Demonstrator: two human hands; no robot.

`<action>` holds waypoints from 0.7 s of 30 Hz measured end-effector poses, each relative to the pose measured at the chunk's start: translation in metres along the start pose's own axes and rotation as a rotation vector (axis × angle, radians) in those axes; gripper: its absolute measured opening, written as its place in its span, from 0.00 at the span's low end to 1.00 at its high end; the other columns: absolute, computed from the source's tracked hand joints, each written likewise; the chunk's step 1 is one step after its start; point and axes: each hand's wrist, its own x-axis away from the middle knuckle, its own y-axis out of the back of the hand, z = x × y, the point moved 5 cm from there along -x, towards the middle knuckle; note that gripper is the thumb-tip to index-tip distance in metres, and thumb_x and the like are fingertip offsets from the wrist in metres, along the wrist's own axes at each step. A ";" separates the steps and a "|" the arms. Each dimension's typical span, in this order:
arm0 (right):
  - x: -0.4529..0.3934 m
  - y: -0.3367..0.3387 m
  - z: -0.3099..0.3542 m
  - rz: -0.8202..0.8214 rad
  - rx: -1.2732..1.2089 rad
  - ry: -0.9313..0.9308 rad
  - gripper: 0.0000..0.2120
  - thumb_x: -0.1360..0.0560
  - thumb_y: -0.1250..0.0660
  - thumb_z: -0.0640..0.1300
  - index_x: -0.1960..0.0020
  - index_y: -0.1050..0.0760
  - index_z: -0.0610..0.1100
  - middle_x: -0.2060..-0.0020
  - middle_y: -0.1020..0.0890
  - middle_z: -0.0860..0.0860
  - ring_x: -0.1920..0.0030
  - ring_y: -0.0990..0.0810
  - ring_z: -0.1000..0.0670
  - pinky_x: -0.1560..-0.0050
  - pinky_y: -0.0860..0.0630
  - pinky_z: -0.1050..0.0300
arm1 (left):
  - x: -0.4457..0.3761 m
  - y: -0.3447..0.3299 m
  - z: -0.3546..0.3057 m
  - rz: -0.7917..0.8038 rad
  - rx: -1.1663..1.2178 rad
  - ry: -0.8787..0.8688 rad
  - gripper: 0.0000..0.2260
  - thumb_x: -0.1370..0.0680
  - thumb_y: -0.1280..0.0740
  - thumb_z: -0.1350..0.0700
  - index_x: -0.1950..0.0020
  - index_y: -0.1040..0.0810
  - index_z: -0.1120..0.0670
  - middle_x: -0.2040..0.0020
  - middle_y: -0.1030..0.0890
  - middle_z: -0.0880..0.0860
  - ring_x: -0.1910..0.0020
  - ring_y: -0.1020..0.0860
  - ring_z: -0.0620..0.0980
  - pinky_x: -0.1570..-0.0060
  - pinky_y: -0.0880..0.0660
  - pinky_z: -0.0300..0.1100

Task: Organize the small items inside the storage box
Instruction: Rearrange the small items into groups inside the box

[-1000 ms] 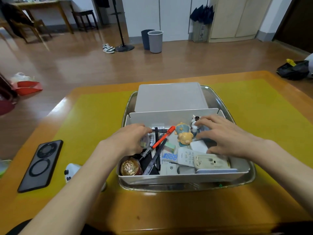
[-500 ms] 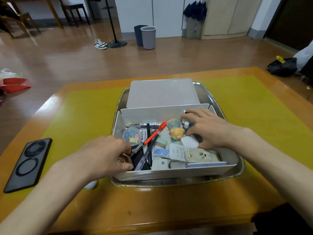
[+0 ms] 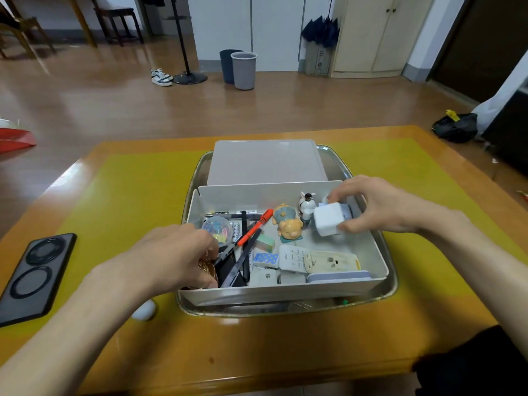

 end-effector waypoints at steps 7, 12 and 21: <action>0.022 0.025 -0.022 -0.109 -0.366 -0.131 0.21 0.32 0.20 0.42 0.41 0.18 0.52 0.52 0.13 0.50 0.49 0.15 0.53 0.49 0.21 0.55 | 0.005 0.033 0.017 -0.213 0.559 -0.016 0.18 0.37 0.30 0.31 0.54 0.19 0.40 0.58 0.18 0.35 0.61 0.20 0.37 0.59 0.22 0.45; 0.023 0.001 -0.009 -0.072 -0.165 -0.035 0.24 0.35 0.23 0.36 0.41 0.20 0.51 0.47 0.18 0.55 0.48 0.20 0.54 0.52 0.21 0.55 | -0.020 0.045 -0.017 -0.436 0.754 -0.053 0.14 0.33 0.25 0.39 0.52 0.17 0.44 0.59 0.17 0.38 0.60 0.18 0.39 0.56 0.21 0.47; 0.020 -0.040 -0.001 -0.007 0.429 0.172 0.16 0.28 0.31 0.37 0.45 0.29 0.52 0.44 0.29 0.55 0.53 0.25 0.50 0.62 0.29 0.53 | -0.091 0.030 -0.095 -0.462 0.639 -0.224 0.16 0.26 0.27 0.46 0.39 0.18 0.47 0.46 0.22 0.46 0.47 0.23 0.49 0.46 0.26 0.48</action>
